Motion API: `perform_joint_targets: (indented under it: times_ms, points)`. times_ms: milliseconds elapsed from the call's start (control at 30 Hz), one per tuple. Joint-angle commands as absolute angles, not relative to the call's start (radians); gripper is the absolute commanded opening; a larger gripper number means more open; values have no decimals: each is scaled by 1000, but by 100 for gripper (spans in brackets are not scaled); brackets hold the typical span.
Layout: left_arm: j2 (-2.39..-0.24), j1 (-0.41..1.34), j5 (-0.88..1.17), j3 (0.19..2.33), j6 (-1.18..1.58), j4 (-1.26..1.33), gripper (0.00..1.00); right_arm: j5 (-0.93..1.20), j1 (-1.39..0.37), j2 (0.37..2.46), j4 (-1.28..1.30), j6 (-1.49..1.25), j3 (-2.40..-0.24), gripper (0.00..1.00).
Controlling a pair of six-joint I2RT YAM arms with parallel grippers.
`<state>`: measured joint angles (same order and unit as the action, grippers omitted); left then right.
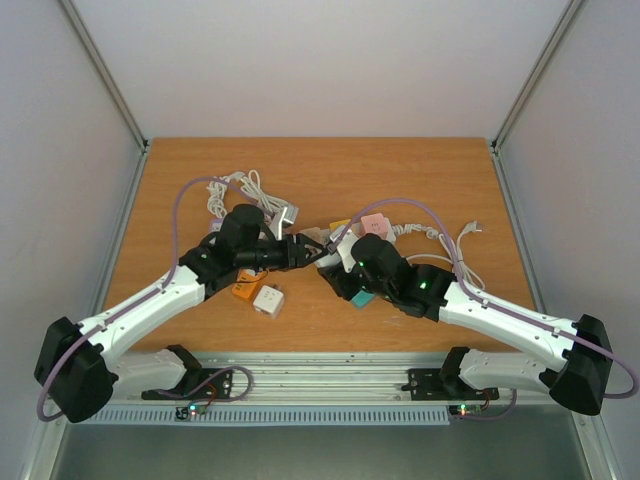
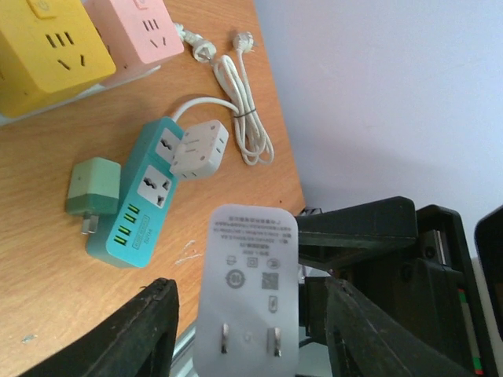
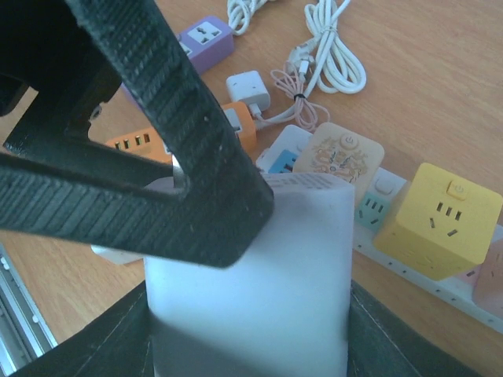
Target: Insert the plug
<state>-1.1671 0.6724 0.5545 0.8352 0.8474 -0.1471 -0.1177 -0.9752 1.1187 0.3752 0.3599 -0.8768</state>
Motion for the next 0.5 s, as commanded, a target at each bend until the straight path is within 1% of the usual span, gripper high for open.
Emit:
perform_joint_targets:
  times_ms: [0, 67, 267, 333, 433, 467]
  points:
    - [-1166, 670, 615, 825, 881, -78, 49, -135, -973, 1117, 337, 355, -923, 49]
    - [-1157, 670, 612, 810, 883, -76, 44, -140, -974, 1132, 347, 358, -944, 49]
    - [-1143, 670, 619, 807, 865, -81, 23, -120, -973, 1156, 364, 351, -974, 51]
    - [-1134, 670, 600, 812, 849, -93, 19, -120, -970, 1160, 382, 331, -981, 57]
    - [-1114, 669, 546, 828, 803, -117, 18, -118, -961, 1162, 419, 285, -991, 73]
    - [-1103, 669, 513, 831, 788, -123, 18, -111, -957, 1155, 426, 275, -990, 76]
